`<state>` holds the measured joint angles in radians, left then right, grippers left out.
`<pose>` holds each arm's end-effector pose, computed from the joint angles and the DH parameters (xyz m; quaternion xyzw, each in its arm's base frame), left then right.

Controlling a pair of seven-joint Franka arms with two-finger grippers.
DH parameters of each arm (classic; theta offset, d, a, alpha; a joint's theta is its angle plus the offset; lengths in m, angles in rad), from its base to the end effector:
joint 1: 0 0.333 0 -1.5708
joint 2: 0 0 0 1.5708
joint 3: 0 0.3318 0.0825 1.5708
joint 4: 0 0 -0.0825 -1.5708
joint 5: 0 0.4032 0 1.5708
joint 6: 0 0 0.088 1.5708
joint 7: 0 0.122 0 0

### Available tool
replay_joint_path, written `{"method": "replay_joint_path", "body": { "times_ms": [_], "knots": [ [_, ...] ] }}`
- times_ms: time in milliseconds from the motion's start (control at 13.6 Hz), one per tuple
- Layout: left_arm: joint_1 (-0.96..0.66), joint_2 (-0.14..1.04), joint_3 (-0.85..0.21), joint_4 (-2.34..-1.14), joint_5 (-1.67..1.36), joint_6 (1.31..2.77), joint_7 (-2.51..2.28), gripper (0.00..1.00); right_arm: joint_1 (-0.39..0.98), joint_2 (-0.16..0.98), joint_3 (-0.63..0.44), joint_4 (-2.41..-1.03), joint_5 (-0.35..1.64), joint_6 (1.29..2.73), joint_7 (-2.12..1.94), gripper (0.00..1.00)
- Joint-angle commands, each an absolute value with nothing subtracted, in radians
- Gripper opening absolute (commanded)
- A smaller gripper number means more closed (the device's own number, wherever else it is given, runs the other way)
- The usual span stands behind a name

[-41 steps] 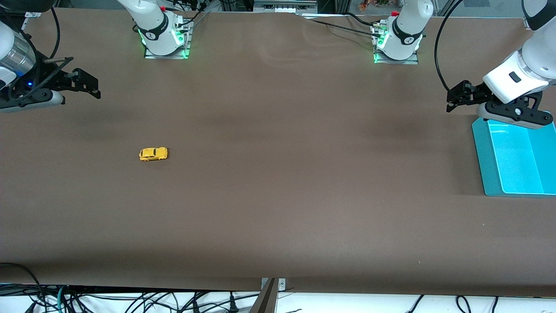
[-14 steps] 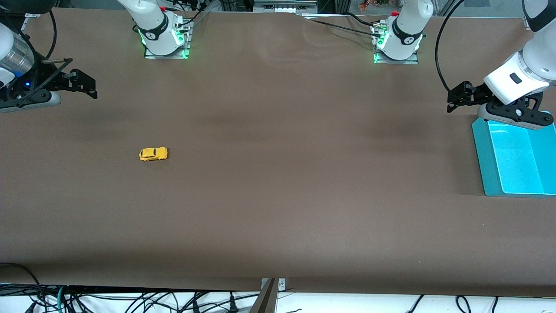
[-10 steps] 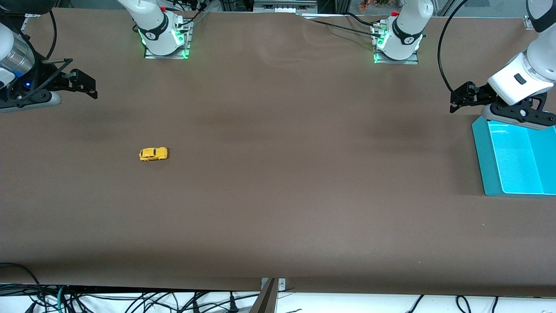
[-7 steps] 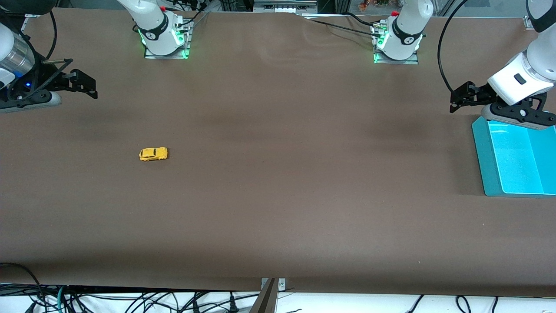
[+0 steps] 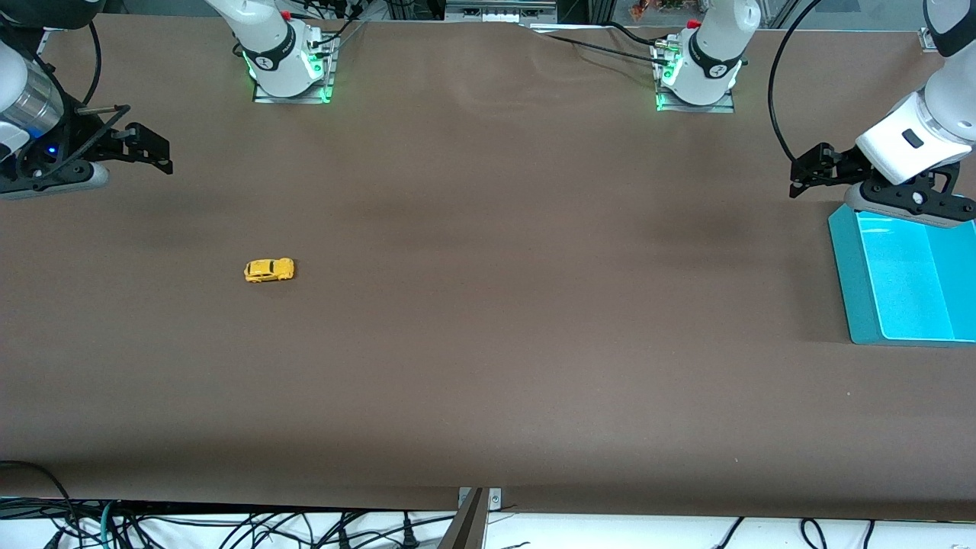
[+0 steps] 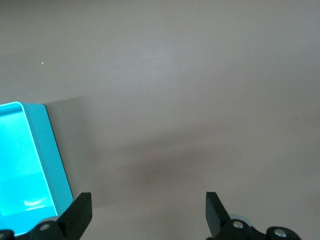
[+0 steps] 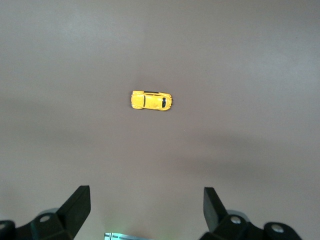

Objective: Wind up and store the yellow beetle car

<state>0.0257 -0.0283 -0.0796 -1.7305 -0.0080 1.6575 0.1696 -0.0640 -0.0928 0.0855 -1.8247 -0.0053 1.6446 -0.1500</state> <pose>0.5652 -0.0319 0.5701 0.9936 -0.1110 -0.0222 0.0041 0.5396 0.0126 0.5584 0.9954 0.0855 -0.0441 0.0037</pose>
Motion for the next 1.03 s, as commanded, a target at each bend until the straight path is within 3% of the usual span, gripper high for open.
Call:
{"method": "replay_joint_path", "body": {
  "times_ms": [0, 958],
  "knots": [
    [0.029, -0.026, -0.087, -1.71, 0.006, 1.638, 0.181, 1.0, -0.074, -0.092, 0.095, -1.821, -0.015, 1.635, -0.138, 1.0],
    [0.031, -0.02, -0.087, -1.71, 0.006, 1.638, 0.181, 1.0, -0.074, -0.086, 0.095, -1.851, -0.015, 1.666, -0.138, 1.0]
  ]
}}
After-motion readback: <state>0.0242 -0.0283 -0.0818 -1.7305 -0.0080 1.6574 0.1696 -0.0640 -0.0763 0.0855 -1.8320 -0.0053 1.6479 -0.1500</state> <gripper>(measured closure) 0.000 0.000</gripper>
